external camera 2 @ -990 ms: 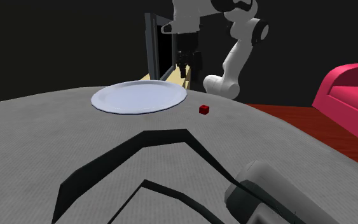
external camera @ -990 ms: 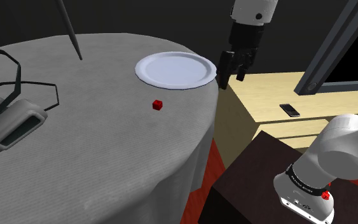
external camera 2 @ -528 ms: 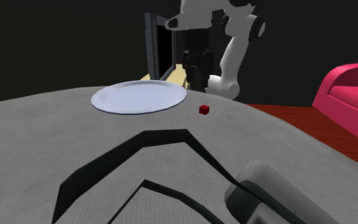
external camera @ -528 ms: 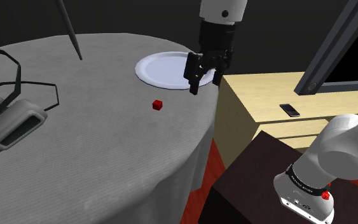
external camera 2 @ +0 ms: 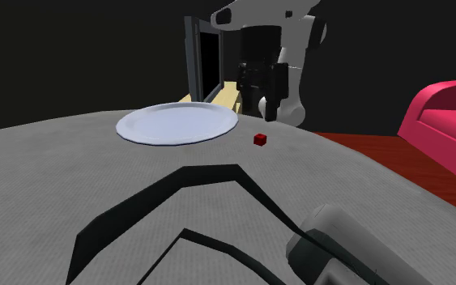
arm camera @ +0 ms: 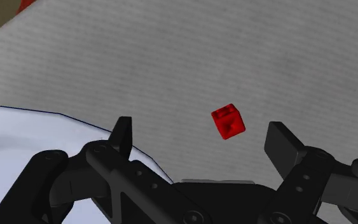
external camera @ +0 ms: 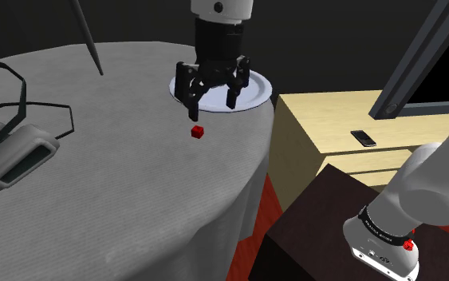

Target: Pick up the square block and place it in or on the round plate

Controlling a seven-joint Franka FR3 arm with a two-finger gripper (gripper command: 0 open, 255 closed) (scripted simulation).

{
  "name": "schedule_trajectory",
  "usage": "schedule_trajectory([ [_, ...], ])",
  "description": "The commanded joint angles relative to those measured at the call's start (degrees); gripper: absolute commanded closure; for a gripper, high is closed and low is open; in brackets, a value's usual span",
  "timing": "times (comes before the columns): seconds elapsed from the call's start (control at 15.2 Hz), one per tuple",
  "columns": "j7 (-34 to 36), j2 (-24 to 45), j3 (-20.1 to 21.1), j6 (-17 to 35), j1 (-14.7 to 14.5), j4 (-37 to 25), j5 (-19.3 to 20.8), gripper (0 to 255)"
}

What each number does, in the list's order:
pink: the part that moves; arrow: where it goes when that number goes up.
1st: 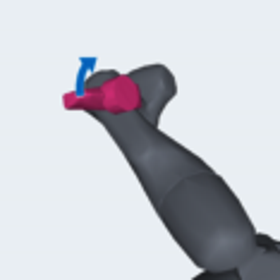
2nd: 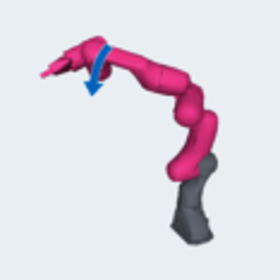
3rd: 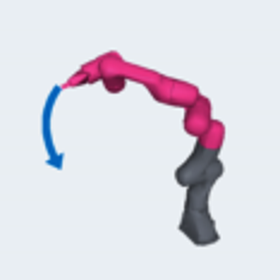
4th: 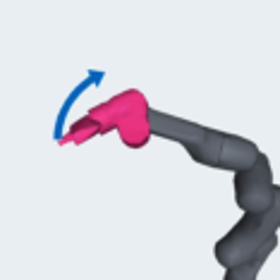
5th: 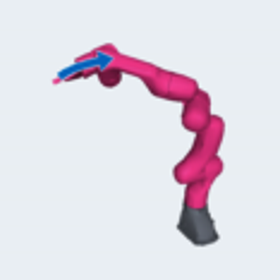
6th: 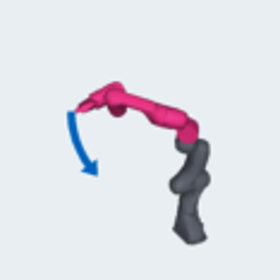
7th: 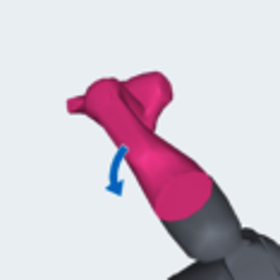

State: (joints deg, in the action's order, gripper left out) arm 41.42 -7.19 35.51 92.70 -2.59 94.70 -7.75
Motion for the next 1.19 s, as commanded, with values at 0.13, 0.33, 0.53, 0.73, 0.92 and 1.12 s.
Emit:
schedule_trajectory([
  [0.13,4.76,5.56,2.75,0.00,-1.37,-5.28,3.60,0],
  [0.33,4.48,5.00,2.67,2.42,-1.36,-2.41,3.24,0],
  [0.53,4.24,4.56,2.67,5.25,-1.37,0.78,2.94,0],
  [0.73,4.24,4.56,2.67,5.25,-1.37,0.78,2.94,0],
  [0.92,4.24,4.56,2.67,5.25,-1.37,0.78,2.94,0],
  [1.12,4.24,4.56,2.67,5.24,-1.37,0.77,2.93,255],
])
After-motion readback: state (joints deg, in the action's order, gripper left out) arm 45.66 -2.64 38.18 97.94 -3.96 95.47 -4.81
